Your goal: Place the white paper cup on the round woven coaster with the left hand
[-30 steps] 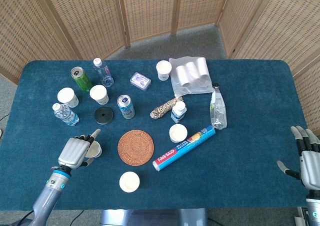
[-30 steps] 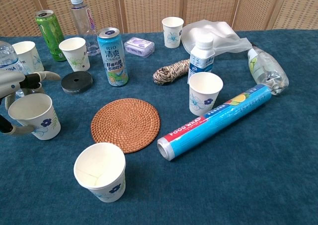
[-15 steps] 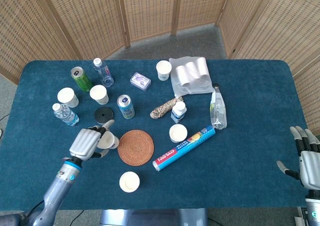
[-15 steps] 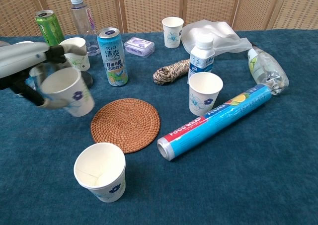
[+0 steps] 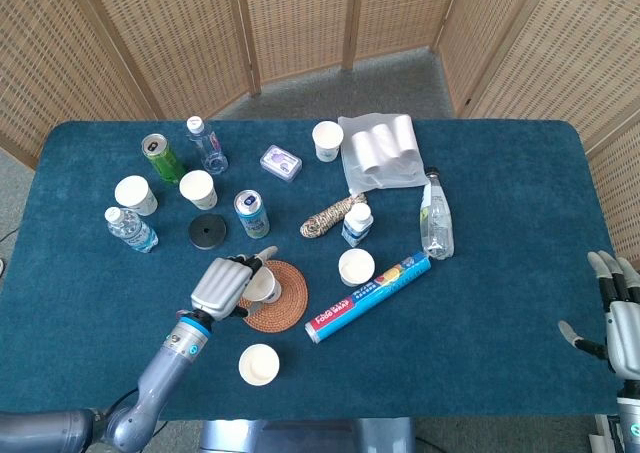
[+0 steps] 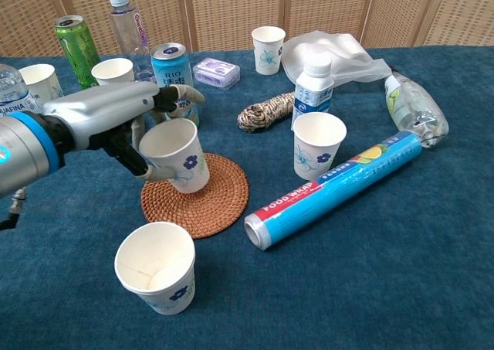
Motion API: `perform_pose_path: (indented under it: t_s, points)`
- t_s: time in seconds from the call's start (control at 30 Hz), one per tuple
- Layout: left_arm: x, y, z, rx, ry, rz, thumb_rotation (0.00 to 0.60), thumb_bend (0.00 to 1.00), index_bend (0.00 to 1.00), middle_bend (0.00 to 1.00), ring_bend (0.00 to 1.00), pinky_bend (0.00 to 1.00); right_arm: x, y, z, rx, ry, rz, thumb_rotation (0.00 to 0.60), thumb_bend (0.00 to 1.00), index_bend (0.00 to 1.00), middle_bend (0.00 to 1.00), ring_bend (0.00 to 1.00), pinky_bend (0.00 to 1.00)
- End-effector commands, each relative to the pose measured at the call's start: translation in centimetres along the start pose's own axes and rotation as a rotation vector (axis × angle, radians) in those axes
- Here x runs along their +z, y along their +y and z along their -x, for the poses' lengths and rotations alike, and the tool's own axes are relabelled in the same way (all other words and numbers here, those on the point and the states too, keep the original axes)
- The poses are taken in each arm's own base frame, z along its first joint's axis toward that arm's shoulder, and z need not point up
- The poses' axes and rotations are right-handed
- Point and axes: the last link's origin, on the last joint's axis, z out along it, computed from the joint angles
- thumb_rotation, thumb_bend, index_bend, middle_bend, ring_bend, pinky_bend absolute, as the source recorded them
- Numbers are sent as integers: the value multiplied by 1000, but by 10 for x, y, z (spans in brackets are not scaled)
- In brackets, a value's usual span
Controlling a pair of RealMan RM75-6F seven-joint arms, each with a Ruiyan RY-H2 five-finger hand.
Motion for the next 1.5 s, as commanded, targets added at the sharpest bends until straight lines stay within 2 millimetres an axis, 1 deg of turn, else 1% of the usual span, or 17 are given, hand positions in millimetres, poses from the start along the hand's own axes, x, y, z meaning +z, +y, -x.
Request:
perform_pose_path:
  t_s: [0.03,0.23,0.4,0.47,0.53,0.57,0.6,0.63,0.77,0.87,0.97,1.07,1.23,1.3,1.37,1.5]
  points:
    - [3,5,2,3,-1,3,600,303,102,356,359,505,0,1,-1,4,0,1,600,222,0,0,0,152]
    - [8,12,6,6,-8,5,600,302,103,352,353,503,1,2,-3,14,5,6,600,222,0,0,0,152]
    - [9,15,7,28,-17,-10,600,300,94,310,319,475,1,3,-4,18,7,9,600,221,0,0,0,152]
    - [8,16,8,21,-31,-11,600,299,75,215,250,446,1,2,-4,18,9,8,600,222,0,0,0,153]
    - [6,17,8,10,-50,-8,600,294,36,52,107,391,0,2,-4,17,9,7,600,223,0,0,0,153]
    - [5,17,7,11,-55,-7,600,292,24,22,67,375,0,2,-4,17,8,6,600,223,0,0,0,152]
    - [4,17,6,13,-58,-6,600,289,10,1,26,357,0,2,-4,15,8,7,600,223,0,0,0,153]
    - [4,17,5,15,-57,-4,600,288,1,0,5,345,0,2,-4,14,8,7,600,222,0,0,0,152]
    - [0,17,2,17,-51,-3,600,287,0,0,0,323,0,2,-4,14,11,8,600,224,0,0,0,152]
    - [-7,14,-3,43,-51,-6,600,287,0,0,0,290,0,2,-4,13,9,7,600,221,0,0,0,152]
    - [-18,8,-14,89,-22,-13,600,287,0,0,0,240,0,2,-4,11,9,4,600,222,0,0,0,153]
    - [-34,2,-25,119,7,-10,600,286,0,0,0,179,0,1,-3,11,9,1,600,221,0,0,0,152]
    - [-67,-13,-48,187,79,-23,600,287,0,0,0,84,1,1,-3,6,10,2,600,222,0,0,0,153]
    - [-82,-21,-54,210,101,-37,600,287,0,0,0,17,1,1,-3,1,12,1,600,223,0,0,0,152]
    - [-96,-28,-58,220,120,-51,600,287,0,0,0,0,1,1,-3,0,12,-1,600,222,0,0,0,153]
    - [-127,-46,-60,235,164,-79,600,287,0,0,0,0,1,0,-1,-8,9,0,600,222,0,0,0,152]
